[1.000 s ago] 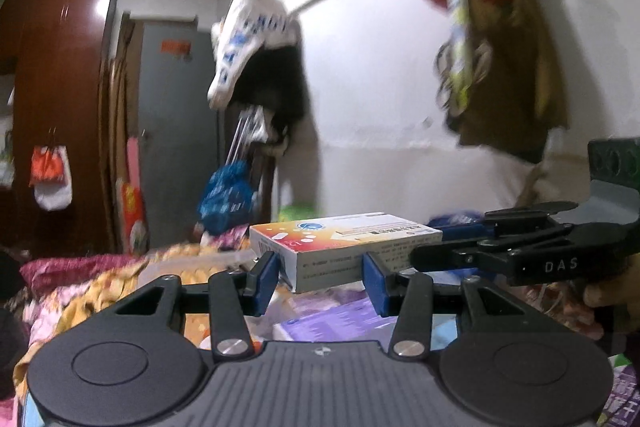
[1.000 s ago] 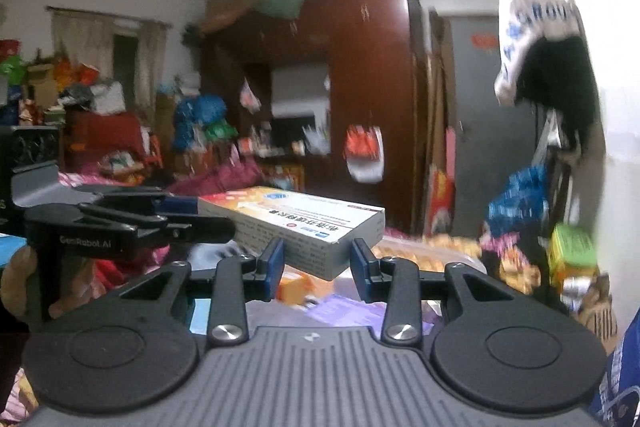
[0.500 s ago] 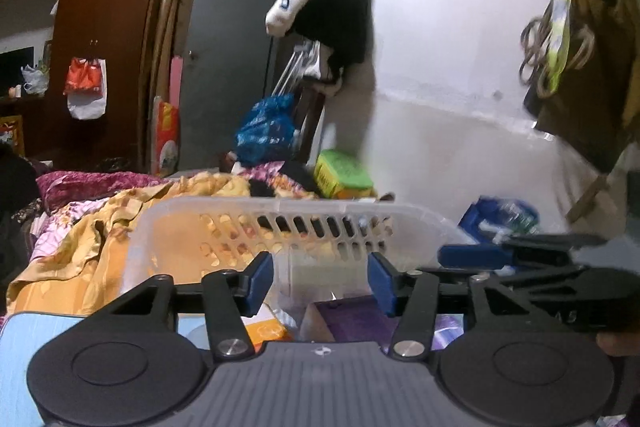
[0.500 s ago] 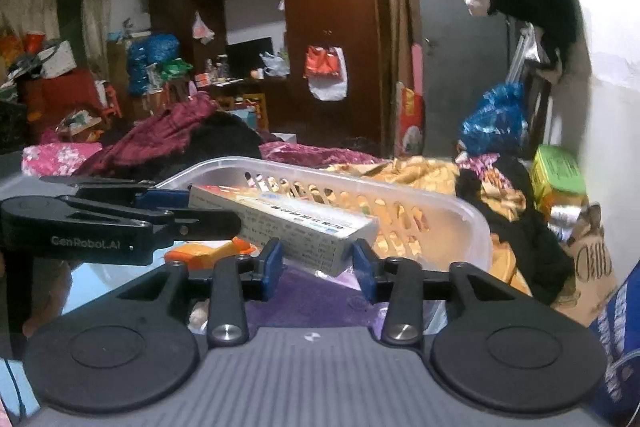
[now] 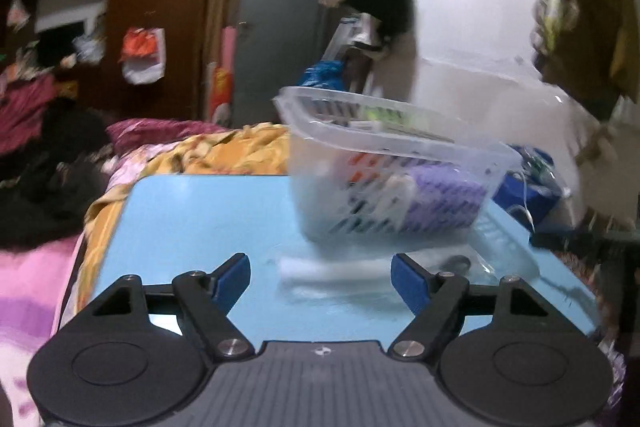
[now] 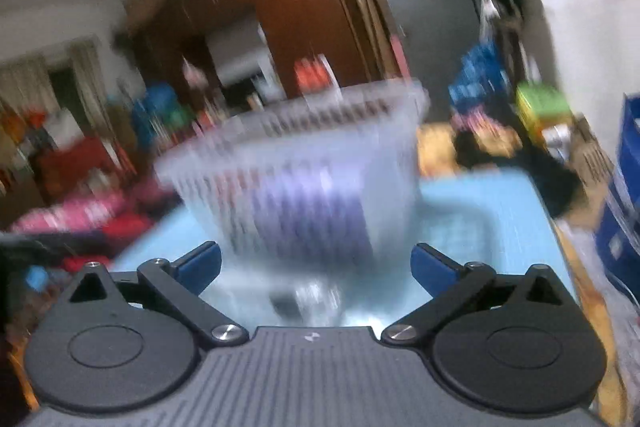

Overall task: Organize objects
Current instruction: 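Grasp the clear plastic bag with both tools on the table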

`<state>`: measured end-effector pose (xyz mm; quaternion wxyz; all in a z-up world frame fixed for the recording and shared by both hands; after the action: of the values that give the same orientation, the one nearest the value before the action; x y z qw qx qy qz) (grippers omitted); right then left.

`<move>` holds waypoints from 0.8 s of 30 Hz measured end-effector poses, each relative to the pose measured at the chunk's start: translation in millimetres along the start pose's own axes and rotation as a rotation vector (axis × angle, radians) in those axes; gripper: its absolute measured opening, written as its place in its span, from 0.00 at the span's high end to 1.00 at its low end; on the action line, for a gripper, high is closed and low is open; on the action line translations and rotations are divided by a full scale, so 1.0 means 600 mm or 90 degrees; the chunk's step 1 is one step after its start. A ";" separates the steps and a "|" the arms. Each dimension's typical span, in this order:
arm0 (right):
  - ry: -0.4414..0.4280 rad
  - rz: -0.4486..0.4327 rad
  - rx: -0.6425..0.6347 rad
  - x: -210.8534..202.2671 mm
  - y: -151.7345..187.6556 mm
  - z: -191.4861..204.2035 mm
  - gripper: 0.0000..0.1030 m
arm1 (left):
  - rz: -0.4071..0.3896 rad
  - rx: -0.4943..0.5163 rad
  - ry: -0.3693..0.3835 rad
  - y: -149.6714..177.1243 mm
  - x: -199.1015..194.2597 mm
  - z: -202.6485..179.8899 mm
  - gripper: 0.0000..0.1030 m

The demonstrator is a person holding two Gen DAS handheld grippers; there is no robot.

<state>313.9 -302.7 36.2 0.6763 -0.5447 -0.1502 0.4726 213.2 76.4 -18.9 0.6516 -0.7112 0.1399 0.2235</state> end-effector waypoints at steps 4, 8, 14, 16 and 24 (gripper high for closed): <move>0.005 0.039 -0.014 0.023 0.027 0.012 0.00 | -0.029 0.024 -0.031 -0.029 -0.040 0.013 0.22; 0.004 0.059 -0.012 0.041 0.023 0.008 0.00 | -0.022 0.019 -0.010 -0.031 -0.021 0.007 0.15; 0.030 0.090 -0.012 0.074 0.029 -0.003 0.02 | 0.100 -0.019 0.047 0.017 0.132 -0.019 0.18; 0.031 0.103 -0.012 0.087 0.029 -0.007 0.05 | 0.116 -0.035 0.047 0.020 0.166 -0.019 0.18; 0.020 0.147 -0.040 0.112 0.037 -0.001 0.23 | 0.096 -0.010 0.047 0.026 0.187 -0.045 0.21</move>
<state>337.7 -250.0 -4.3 0.6021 -0.5869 -0.0908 0.5337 305.6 58.3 -87.0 0.6217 -0.7117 0.2148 0.2468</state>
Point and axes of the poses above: each gripper's, at about its wrist camera, not at the fingertips, and x roughly the way its jaws point, z to its left, y to its underside, the point moved 8 cm from there along x, roughly the way its jaws point, and after that the axes turned 11 degrees about -y, right-handed, at the moved point
